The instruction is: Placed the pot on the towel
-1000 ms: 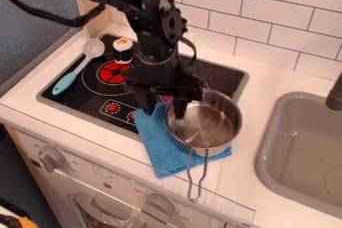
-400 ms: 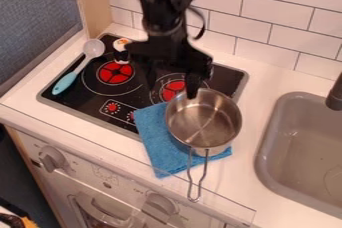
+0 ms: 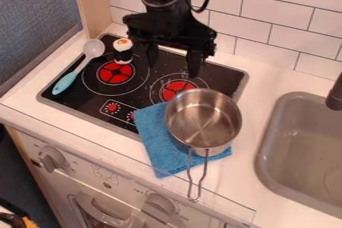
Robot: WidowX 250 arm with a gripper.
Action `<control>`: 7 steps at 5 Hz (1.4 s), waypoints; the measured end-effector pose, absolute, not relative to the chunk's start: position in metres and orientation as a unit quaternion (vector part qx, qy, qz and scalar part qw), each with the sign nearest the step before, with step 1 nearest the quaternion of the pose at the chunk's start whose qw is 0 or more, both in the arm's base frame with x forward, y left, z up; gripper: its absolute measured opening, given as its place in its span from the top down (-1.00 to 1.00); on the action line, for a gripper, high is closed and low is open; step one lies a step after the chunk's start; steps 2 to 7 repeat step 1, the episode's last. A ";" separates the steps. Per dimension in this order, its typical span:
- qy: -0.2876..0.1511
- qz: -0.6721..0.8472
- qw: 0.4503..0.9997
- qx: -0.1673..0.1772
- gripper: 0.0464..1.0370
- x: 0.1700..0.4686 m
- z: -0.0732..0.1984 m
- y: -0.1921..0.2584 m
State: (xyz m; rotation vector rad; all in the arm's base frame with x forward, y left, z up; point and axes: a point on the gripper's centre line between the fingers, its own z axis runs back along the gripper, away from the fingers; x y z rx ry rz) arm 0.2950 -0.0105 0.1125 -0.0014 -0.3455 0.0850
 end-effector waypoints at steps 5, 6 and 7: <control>-0.173 0.042 0.984 -0.001 -0.93 0.295 0.113 -0.011; -0.173 0.042 0.984 -0.001 -0.93 0.295 0.113 -0.011; -0.173 0.042 0.984 -0.001 -0.93 0.295 0.113 -0.011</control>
